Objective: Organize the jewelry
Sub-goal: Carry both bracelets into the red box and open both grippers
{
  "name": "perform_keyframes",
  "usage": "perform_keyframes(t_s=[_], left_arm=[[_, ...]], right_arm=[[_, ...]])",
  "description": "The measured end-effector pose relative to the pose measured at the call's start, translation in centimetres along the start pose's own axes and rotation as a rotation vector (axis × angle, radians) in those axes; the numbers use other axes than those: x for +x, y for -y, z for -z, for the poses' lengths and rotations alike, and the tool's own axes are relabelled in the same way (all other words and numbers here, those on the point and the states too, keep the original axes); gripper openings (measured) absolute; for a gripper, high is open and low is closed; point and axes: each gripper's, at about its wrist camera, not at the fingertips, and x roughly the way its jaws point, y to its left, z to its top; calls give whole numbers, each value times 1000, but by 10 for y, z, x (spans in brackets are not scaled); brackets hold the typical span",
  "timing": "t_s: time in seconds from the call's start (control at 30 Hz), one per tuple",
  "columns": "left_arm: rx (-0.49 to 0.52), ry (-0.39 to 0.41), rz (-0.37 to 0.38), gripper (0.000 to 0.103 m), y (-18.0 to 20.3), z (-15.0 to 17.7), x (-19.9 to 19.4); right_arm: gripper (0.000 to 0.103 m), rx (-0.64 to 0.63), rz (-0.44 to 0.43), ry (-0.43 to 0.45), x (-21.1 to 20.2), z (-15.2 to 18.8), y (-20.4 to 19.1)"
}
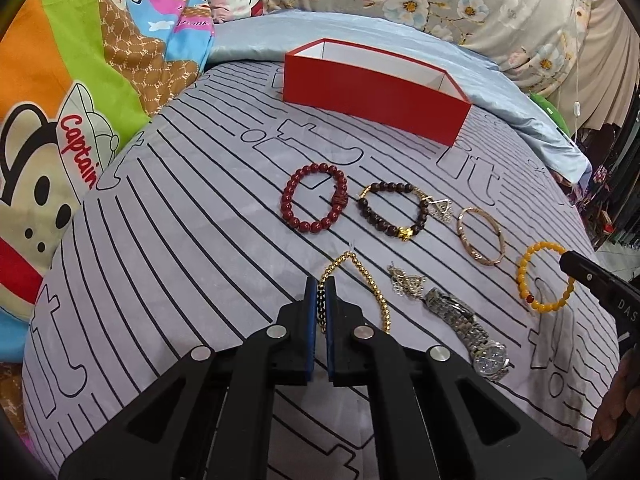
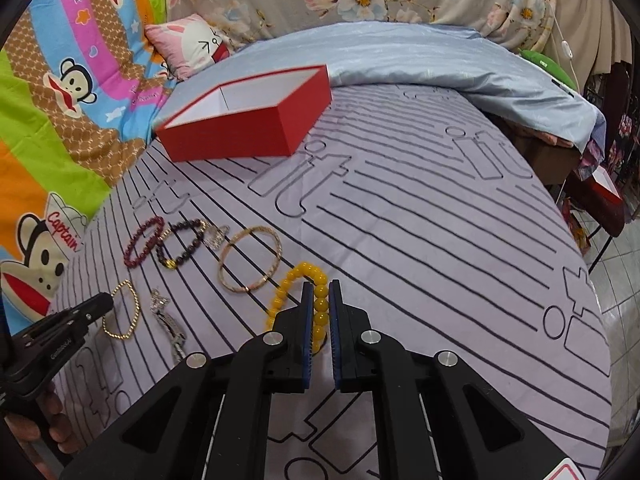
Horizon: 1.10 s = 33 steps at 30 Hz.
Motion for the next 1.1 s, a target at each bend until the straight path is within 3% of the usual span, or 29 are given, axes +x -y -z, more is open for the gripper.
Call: perform_keyframes(t_s=[0.53, 1.1], left_arm=[[19, 75, 55, 3, 13, -24, -47], [44, 139, 50, 4, 22, -73, -54]], right_arm=[[7, -8, -66, 96, -43, -21, -14], [7, -55, -109, 157, -47, -61, -36]])
